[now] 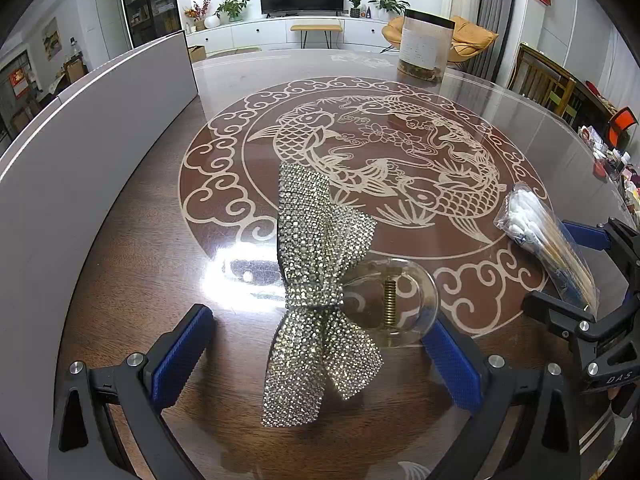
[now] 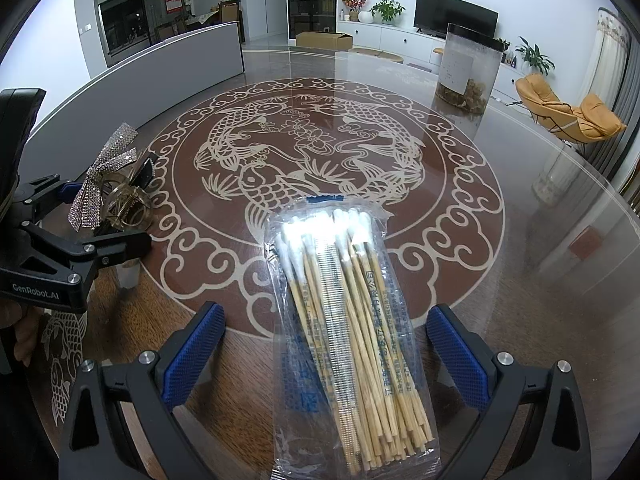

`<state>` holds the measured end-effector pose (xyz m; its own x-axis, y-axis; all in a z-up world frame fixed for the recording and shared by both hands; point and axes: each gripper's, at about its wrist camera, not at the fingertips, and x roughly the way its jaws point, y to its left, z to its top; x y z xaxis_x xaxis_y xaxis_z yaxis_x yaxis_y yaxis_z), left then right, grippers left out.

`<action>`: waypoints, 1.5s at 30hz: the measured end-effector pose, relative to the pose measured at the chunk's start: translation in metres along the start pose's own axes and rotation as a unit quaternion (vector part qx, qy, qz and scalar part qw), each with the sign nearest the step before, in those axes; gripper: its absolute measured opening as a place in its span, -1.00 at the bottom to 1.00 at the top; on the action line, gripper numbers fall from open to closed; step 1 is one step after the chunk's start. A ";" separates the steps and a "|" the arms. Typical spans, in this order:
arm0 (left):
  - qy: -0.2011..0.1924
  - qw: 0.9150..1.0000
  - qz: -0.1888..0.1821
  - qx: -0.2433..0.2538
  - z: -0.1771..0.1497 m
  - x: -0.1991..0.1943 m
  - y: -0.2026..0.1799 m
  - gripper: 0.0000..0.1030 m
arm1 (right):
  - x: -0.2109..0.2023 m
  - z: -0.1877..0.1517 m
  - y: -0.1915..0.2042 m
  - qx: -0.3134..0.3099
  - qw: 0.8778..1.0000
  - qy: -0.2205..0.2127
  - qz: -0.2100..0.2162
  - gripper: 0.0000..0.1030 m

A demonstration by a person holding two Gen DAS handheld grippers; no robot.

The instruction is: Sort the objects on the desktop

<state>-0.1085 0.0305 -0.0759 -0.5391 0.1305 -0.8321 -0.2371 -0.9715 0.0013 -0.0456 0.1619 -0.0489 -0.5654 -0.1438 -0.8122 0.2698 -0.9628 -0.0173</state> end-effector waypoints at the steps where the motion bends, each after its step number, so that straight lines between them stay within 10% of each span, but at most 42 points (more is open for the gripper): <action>1: 0.000 1.000 0.000 0.000 0.000 0.000 0.000 1.00 | 0.000 0.000 0.000 0.000 1.000 0.000 0.000 0.97; 35: 0.003 1.000 -0.010 0.011 -0.001 -0.001 0.001 1.00 | 0.000 0.000 0.000 0.001 1.000 0.000 0.001 1.00; 45: 0.051 0.996 -0.035 0.060 -0.003 -0.004 0.016 1.00 | -0.014 0.005 -0.016 -0.017 0.997 0.034 0.074 1.00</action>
<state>-0.1074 0.0142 -0.0743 -0.4341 0.1711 -0.8844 -0.3706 -0.9288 0.0022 -0.0459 0.1781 -0.0343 -0.4635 -0.2670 -0.8449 0.3726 -0.9239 0.0876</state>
